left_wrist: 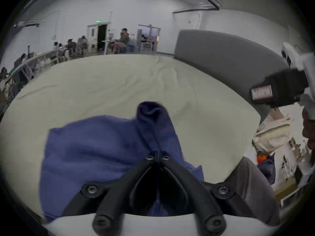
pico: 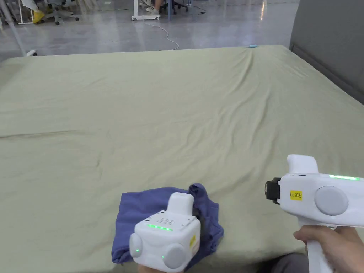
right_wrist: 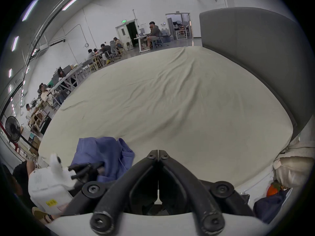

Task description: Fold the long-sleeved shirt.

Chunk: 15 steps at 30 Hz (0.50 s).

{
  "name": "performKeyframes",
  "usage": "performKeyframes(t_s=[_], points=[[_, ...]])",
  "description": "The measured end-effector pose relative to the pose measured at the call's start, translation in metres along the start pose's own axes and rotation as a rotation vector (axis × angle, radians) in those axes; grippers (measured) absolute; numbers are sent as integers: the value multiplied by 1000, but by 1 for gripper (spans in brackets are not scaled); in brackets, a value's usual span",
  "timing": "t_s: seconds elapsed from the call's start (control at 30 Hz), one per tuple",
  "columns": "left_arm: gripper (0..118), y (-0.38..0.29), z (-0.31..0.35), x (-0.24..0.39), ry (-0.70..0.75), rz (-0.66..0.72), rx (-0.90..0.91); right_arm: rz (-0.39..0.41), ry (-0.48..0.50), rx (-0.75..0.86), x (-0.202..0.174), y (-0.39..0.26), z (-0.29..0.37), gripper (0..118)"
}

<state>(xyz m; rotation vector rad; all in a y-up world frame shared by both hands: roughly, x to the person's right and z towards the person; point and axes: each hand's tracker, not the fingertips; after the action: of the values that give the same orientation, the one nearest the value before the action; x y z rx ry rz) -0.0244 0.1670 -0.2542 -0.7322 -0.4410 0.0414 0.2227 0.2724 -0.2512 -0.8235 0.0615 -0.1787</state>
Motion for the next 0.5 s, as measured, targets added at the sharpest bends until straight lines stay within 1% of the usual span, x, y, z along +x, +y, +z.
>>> performKeyframes(t_s=[0.1, 0.2, 0.23, 0.3, 0.37, 0.4, 0.5], points=[[0, -3, -22, 23, -18, -47, -36, -9, -8, -2, 3, -1, 0, 0], [0, -2, -32, 36, -39, -55, -55, -15, -16, -4, 6, -2, 0, 0], [0, -2, -32, 39, -46, -56, -59, -16, -17, -3, 6, -3, 0, 0], [0, -2, -33, 44, -111, -58, -87, -23, -15, -1, 7, -3, 0, 0], [0, 1, -30, 45, -107, -66, -99, -34, 4, 0, 8, -3, -2, 0], [0, 4, -24, 41, -111, -57, -88, -40, 13, 3, 7, -2, -3, 0], [0, 18, 1, 18, -150, 81, -17, -42, 71, 13, -2, 1, -6, 0]])
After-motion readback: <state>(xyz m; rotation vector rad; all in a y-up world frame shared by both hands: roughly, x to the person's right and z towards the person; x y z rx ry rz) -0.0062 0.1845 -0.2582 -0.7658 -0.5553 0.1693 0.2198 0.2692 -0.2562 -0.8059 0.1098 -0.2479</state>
